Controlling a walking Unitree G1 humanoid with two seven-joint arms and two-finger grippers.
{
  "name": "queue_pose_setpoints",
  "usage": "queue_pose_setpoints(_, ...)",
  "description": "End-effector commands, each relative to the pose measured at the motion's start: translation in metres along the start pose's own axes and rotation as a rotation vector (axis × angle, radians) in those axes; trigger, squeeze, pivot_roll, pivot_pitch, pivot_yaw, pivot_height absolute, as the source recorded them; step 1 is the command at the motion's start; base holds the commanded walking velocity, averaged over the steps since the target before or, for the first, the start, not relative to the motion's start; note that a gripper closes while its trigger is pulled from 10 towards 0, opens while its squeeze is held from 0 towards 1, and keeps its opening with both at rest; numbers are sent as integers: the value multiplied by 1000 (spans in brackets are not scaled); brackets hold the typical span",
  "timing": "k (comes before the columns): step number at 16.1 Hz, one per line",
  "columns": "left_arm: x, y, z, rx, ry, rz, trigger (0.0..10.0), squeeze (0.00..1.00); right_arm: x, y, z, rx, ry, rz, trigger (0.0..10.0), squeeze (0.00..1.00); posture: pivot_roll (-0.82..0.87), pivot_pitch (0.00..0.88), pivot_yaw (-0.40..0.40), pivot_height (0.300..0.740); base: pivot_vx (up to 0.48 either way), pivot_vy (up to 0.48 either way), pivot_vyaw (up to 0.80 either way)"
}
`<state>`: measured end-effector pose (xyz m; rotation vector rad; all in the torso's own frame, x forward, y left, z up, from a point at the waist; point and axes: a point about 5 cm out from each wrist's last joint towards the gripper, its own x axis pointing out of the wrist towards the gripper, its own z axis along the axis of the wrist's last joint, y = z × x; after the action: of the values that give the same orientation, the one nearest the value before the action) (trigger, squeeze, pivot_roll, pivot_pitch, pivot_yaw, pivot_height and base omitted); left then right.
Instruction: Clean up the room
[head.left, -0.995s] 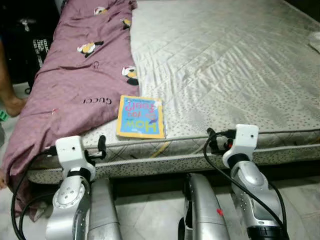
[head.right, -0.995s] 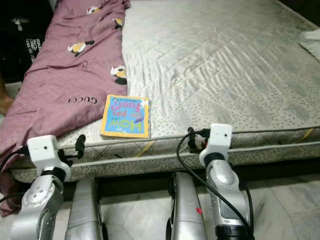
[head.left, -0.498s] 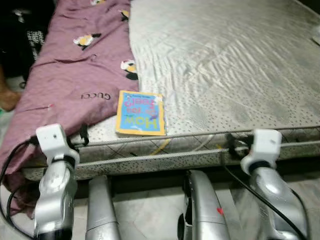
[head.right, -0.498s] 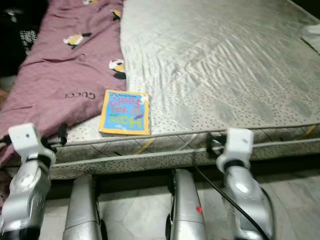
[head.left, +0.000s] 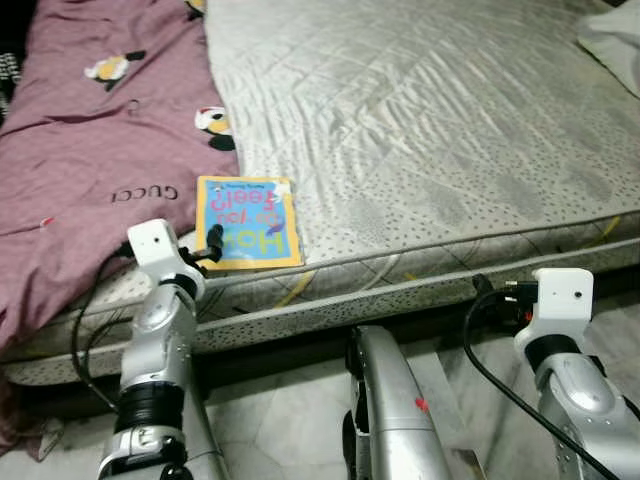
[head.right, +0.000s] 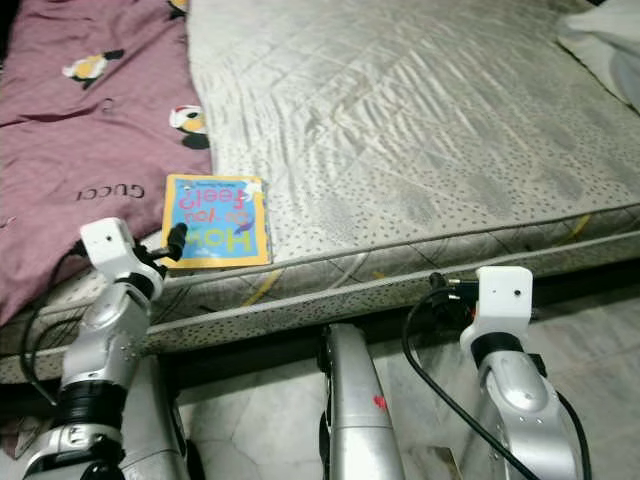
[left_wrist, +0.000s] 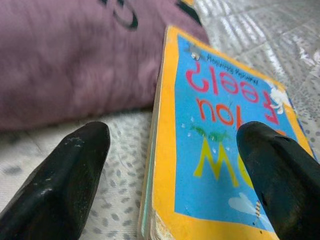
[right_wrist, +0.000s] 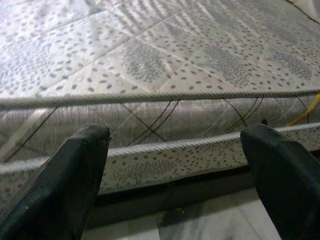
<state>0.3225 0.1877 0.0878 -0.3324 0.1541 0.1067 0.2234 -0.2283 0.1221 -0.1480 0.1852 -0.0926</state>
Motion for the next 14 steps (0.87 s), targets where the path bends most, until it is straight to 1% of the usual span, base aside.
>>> queue_pose_setpoints(1, 0, 2, -4, -21, 5, 13, 10000, 0, -3, -2, 2, -13, 4, 4, 10000, 0, -282, 177, -61, 484, 0, 0, 0)
queue_pose_setpoints(4, -1, 2, -14, -65, 30, 13, 10000, 0, 0, -5, 3, -21, 3, 1, 10000, 0, -276, 168, -61, 484, 0, 0, 0)
queue_pose_setpoints(5, -1, 2, -14, -63, 33, 12, 10000, 0, 0, -4, 4, -20, 2, 2, 10000, 0, -276, 168, -61, 484, 0, 0, 0)
queue_pose_setpoints(6, 0, 3, -18, -81, 61, 2, 10000, 0, 2, -3, 5, -18, -1, 6, 10000, 0, -272, 166, -63, 484, 0, 0, 0)
queue_pose_setpoints(7, 3, 3, -23, -109, 112, -30, 10000, 0, 2, 0, 6, 8, -3, 19, 10000, 0, -273, 164, -64, 484, 0, 0, 0)
queue_pose_setpoints(8, 6, 1, -29, -131, 174, -87, 10000, 0, 1, 8, 11, 53, -22, 79, 10000, 0, -278, 159, -64, 484, 0, 0, 0)
queue_pose_setpoints(9, 9, -2, -31, -155, 193, -130, 10000, 0, 0, 16, 17, 93, -37, 146, 10000, 0, -282, 155, -65, 484, 0, 0, 0)
queue_pose_setpoints(10, 9, -2, -31, -155, 193, -130, 10000, 0, 0, 16, 17, 93, -37, 146, 10000, 0, -282, 155, -65, 484, 0, 0, 0)
queue_pose_setpoints(11, 12, -6, -30, -165, 204, -164, 10000, 0, 0, 25, 23, 114, -49, 215, 10000, 0, -285, 153, -65, 484, 0, 0, 0)
queue_pose_setpoints(12, 14, -7, -30, -170, 214, -180, 9686, 0, 0, 29, 27, 112, -61, 242, 10000, 0, -289, 158, -65, 484, 0, 0, 0)
queue_pose_setpoints(13, 14, -8, -31, -175, 226, -185, 4824, 0, 1, 30, 28, 107, -64, 245, 10000, 0, -289, 150, -63, 484, 0, 0, 0)
queue_pose_setpoints(14, 15, -9, -31, -181, 234, -215, 0, 0, 2, 30, 28, 105, -67, 243, 10000, 0, -288, 145, -62, 484, 0, 0, 0)
